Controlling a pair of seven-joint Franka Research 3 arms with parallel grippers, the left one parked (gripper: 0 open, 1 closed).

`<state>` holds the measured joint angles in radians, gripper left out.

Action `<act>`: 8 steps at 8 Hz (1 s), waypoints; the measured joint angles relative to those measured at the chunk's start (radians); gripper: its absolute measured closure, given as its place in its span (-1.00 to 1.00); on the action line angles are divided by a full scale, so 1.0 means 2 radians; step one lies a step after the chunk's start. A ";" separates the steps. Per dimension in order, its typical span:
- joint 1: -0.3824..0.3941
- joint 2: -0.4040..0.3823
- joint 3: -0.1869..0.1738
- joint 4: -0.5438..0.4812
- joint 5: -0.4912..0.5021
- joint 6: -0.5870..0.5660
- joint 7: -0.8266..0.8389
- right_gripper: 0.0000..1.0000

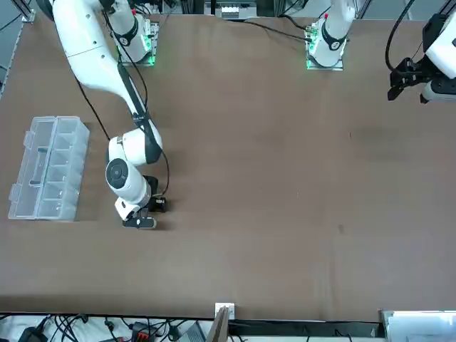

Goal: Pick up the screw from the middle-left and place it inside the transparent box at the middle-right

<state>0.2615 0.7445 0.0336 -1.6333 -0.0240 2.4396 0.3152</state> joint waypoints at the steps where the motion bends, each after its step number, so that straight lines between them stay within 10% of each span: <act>1: 0.002 0.000 0.000 0.001 0.000 0.000 0.000 -0.09; 8: 0.004 0.001 -0.002 0.003 -0.006 0.000 0.001 0.10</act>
<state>0.2704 0.7460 0.0300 -1.6270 -0.0356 2.4389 0.3176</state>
